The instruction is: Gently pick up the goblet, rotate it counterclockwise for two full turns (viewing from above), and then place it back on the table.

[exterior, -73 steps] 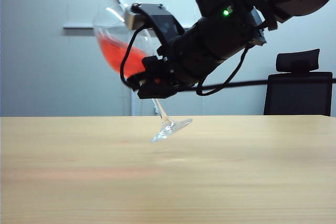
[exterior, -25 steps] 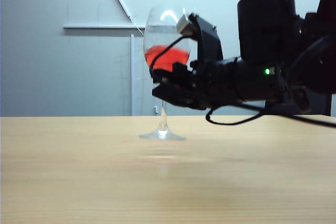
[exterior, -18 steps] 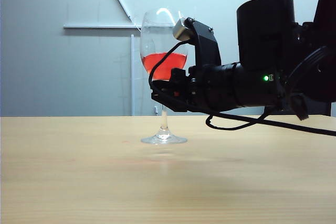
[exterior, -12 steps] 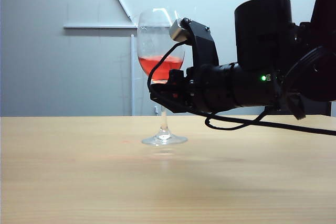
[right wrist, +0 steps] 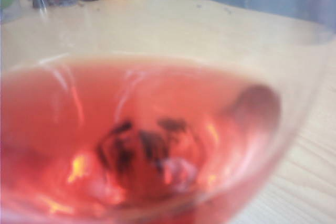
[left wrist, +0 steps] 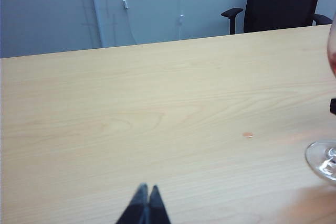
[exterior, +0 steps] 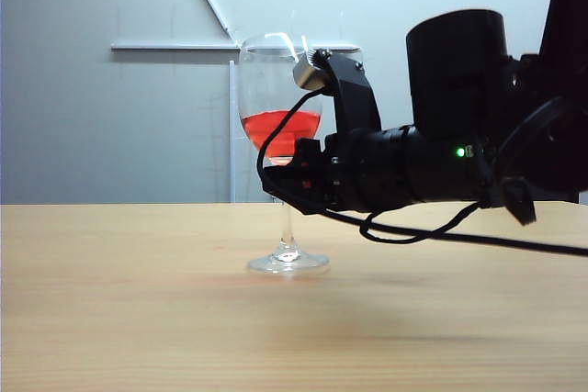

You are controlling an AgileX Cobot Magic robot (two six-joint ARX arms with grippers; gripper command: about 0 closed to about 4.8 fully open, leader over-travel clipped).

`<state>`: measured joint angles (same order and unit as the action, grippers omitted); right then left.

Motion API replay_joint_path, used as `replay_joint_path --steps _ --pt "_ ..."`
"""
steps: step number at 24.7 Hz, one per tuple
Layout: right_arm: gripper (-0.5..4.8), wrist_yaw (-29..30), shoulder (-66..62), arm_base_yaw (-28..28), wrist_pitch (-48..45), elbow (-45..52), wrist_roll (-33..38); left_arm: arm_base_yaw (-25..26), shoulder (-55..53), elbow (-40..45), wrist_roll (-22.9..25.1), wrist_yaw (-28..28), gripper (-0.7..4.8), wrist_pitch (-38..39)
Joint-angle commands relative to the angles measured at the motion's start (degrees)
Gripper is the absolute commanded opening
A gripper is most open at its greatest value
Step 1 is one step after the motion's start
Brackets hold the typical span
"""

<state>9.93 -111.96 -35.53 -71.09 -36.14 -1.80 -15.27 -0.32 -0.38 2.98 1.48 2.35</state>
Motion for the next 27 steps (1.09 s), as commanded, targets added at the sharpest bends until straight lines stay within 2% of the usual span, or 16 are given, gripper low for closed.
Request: replay_joint_path --steps 1,4,7,10,17,22,27 --pt "0.01 0.3 -0.3 -0.1 -2.9 -0.5 -0.2 0.0 0.0 -0.1 0.0 -0.2 -0.05 -0.7" --pt "0.17 0.3 -0.3 -0.2 -2.8 -0.5 -0.2 0.0 0.0 -0.1 0.0 -0.2 -0.05 -0.7" --pt "0.88 0.3 -0.3 -0.1 -2.8 -0.5 -0.2 -0.1 0.0 -0.1 0.0 -0.2 -0.05 -0.7" --pt "1.07 0.3 -0.3 -0.1 -2.6 -0.4 -0.2 -0.1 0.0 -0.1 0.0 -0.2 -0.05 -0.7" --pt "2.17 0.1 -0.2 -0.1 -2.4 0.1 -0.2 -0.1 0.0 -0.1 0.0 -0.2 -0.05 -0.7" --pt "2.24 -0.9 2.7 -0.1 -2.5 3.7 -0.2 0.1 0.0 -0.1 0.0 -0.2 -0.05 -0.7" --pt "2.35 -9.4 8.9 -0.1 -1.5 10.1 -3.3 3.6 0.0 -0.1 0.0 -0.2 -0.05 -0.7"
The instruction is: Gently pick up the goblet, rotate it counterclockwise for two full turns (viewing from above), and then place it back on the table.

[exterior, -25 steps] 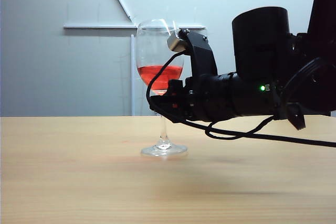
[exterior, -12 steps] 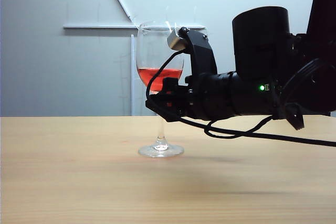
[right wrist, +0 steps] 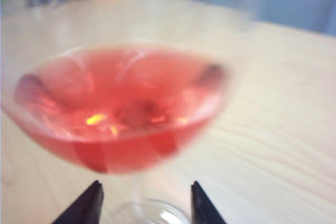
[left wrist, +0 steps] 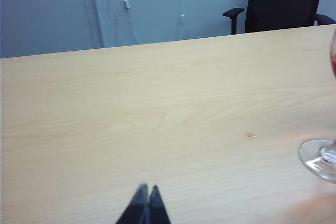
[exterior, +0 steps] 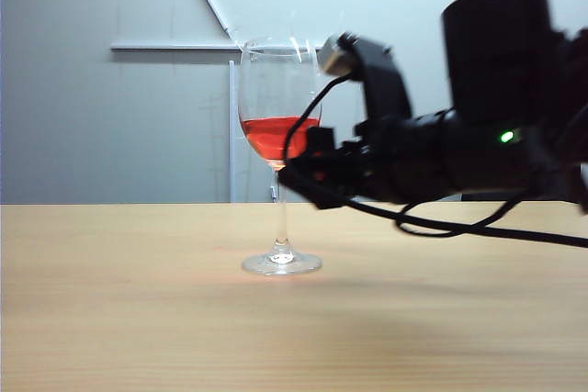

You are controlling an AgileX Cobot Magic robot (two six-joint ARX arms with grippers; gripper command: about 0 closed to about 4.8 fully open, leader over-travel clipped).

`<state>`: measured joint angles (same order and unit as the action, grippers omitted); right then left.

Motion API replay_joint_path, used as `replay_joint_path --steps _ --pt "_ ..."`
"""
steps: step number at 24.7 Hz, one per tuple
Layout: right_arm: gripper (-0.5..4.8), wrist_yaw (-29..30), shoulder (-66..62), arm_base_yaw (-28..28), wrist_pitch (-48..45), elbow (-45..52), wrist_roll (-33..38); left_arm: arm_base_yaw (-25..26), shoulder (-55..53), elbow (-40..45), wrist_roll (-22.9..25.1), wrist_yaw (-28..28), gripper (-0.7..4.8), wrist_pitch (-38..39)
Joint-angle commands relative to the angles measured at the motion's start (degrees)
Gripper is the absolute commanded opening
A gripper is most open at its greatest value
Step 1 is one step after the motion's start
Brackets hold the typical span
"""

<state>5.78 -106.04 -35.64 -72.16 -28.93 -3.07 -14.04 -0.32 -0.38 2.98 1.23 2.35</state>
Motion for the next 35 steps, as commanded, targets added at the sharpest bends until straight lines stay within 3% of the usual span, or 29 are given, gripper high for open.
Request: replay_joint_path --steps 1,9,11,12,13,16,19,35 --pt "2.35 -6.5 4.3 0.0 -0.1 4.0 -2.1 3.5 0.0 -0.1 0.0 0.0 -0.05 -0.7" --pt "2.25 -7.1 18.6 -0.1 0.3 15.4 3.3 13.7 0.0 -0.1 0.0 0.0 -0.05 -0.7" --pt "1.51 -7.1 22.8 -0.1 0.4 17.5 3.3 14.6 0.0 -0.1 0.0 0.0 -0.05 -0.7" --pt "0.03 -7.1 27.9 -0.1 1.3 19.6 3.2 15.3 0.0 -0.1 0.0 0.0 -0.05 -0.7" --pt "-0.04 -7.2 30.4 -0.1 2.7 20.3 3.2 15.5 0.0 -0.1 0.0 0.0 -0.05 -0.7" --pt "-0.05 -7.4 44.7 0.0 20.4 20.7 3.1 15.9 0.0 -0.1 0.0 0.0 -0.05 -0.7" --pt "-0.04 -7.4 50.4 0.0 27.0 20.7 3.1 15.9 0.0 -0.1 0.0 0.0 -0.05 -0.7" --pt "-0.03 -7.1 53.4 0.0 30.2 20.9 3.1 15.8 0.0 -0.1 0.0 0.0 -0.05 -0.7"
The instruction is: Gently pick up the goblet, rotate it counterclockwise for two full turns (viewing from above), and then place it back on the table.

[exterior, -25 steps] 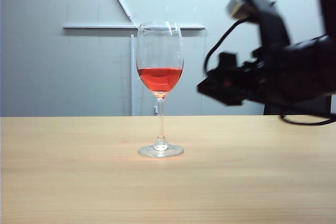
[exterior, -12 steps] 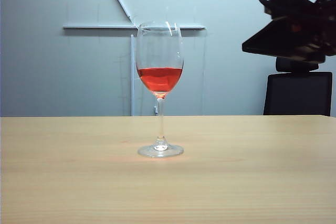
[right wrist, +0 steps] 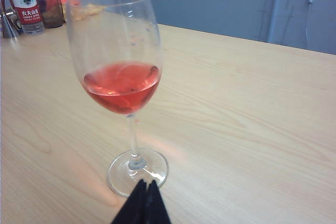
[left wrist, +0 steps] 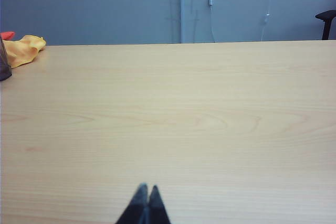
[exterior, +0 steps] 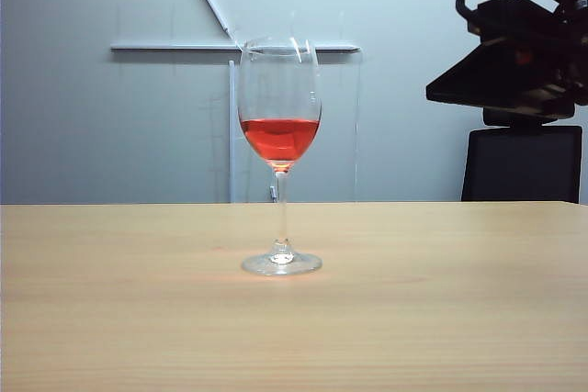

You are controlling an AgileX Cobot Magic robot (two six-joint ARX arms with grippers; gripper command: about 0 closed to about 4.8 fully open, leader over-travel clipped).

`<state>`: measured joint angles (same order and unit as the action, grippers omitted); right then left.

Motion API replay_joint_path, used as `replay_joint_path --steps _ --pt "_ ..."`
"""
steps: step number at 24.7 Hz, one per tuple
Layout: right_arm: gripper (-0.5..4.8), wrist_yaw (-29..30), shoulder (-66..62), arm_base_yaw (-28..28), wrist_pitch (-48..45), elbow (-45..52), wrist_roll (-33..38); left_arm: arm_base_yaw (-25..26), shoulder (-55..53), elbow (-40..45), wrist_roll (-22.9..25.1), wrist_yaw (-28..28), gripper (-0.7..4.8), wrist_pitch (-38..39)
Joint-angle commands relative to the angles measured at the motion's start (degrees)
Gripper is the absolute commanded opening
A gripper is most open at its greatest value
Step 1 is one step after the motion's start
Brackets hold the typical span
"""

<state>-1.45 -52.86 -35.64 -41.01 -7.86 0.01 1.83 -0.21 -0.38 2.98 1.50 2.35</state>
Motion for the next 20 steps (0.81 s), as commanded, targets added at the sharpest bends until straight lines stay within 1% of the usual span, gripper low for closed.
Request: replay_joint_path --steps 1,2,3,6,7,8,9,11,12,14,17,18,19,20 --pt "-0.03 0.1 0.2 0.0 -1.0 -0.2 0.0 0.0 -0.1 -0.1 0.0 -0.2 -0.05 -0.7" --pt "-0.04 -0.2 0.2 0.0 -1.2 -0.2 0.0 0.0 -0.1 -0.1 0.0 -0.2 -0.05 -0.7" --pt "-0.05 -2.2 0.7 0.0 -0.9 -0.2 0.0 0.0 -0.1 -0.1 0.0 -0.2 -0.05 -0.7" --pt "-0.05 -6.4 5.3 0.5 4.1 -0.1 0.0 0.0 -0.1 -0.1 0.0 -0.2 -0.05 -0.7" --pt "-0.05 -10.7 9.3 1.9 8.4 -0.1 0.0 0.0 -0.1 -0.1 0.0 -0.2 -0.05 -0.7" --pt "-0.05 -10.6 11.5 3.2 11.0 -0.1 0.0 0.0 -0.1 -0.1 0.0 -0.2 -0.05 -0.7" --pt "-0.05 -10.3 13.8 5.0 14.0 -0.1 0.0 0.0 -0.1 -0.1 0.0 -0.3 -0.05 -0.7" --pt "-0.05 -7.3 19.9 10.2 21.4 0.0 0.0 -0.1 -0.1 -0.1 0.0 -0.2 -0.05 -0.7" --pt "-0.05 -4.9 24.6 14.3 25.8 0.2 0.0 -0.1 -0.1 -0.1 0.0 -0.2 -0.05 -0.7" --pt "-0.05 -2.9 31.5 20.5 31.1 0.8 -0.1 -0.1 -0.1 -0.1 0.0 -0.2 -0.05 -0.7" --pt "-0.05 -1.6 40.7 27.2 32.5 4.2 -0.1 -0.1 -0.1 -0.1 0.0 -0.3 -0.05 -0.7" --pt "-0.05 0.2 44.5 30.0 32.4 6.1 0.0 -0.1 -0.1 -0.1 0.0 -0.2 -0.05 -0.7" --pt "-0.05 1.5 47.1 31.5 32.6 7.3 0.0 -0.1 -0.1 -0.1 0.0 -0.2 -0.05 -0.7" --pt "-0.05 1.8 49.9 32.8 34.9 7.8 0.0 -0.1 -0.1 -0.1 0.0 -0.2 -0.05 -0.7"
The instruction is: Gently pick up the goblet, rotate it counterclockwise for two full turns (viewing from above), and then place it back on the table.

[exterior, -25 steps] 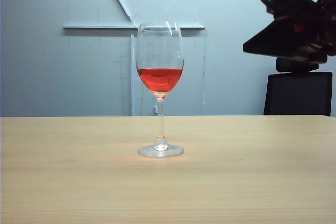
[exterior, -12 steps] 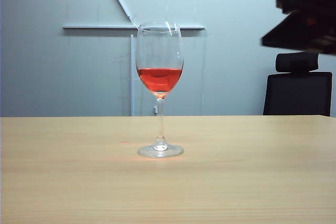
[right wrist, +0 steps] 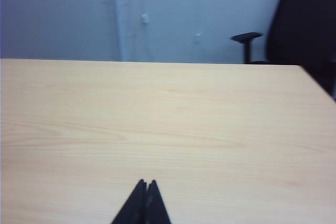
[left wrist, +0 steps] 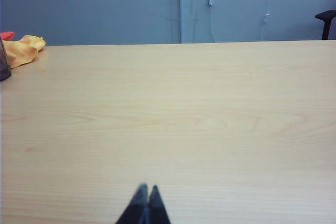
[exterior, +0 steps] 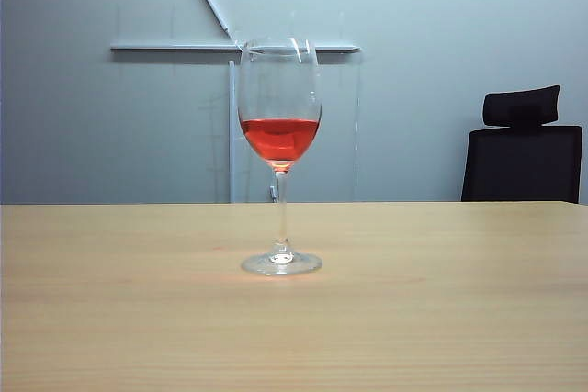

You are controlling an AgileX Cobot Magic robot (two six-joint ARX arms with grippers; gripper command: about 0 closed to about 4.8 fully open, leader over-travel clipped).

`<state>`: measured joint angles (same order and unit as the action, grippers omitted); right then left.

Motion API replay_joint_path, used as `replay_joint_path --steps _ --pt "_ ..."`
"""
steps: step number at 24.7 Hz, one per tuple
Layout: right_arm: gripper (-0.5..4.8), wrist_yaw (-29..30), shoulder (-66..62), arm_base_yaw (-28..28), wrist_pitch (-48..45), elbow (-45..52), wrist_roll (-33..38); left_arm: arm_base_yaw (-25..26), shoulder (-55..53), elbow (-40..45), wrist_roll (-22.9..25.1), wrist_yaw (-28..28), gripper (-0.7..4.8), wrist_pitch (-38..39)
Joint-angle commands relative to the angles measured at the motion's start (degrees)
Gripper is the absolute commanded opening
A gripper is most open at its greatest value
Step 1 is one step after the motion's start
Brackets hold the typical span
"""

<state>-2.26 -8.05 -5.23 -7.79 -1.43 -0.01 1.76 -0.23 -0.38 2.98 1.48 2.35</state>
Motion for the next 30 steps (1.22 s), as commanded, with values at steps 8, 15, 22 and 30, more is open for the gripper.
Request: replay_joint_path --steps 8,15,22,30 --pt "-0.05 2.0 8.1 2.5 6.2 1.4 0.1 0.0 -0.1 -0.1 0.0 -0.2 -0.05 -0.7" --pt "-0.05 2.0 8.1 2.5 6.3 1.4 0.0 0.0 -0.1 -0.1 0.0 -0.2 -0.05 -0.7" --pt "-0.05 2.0 8.1 2.5 6.3 1.4 0.0 0.0 -0.1 -0.1 0.0 -0.2 -0.05 -0.7" --pt "-0.05 2.0 8.1 2.5 6.3 1.4 0.0 0.0 -0.1 -0.1 0.0 -0.2 -0.05 -0.7"
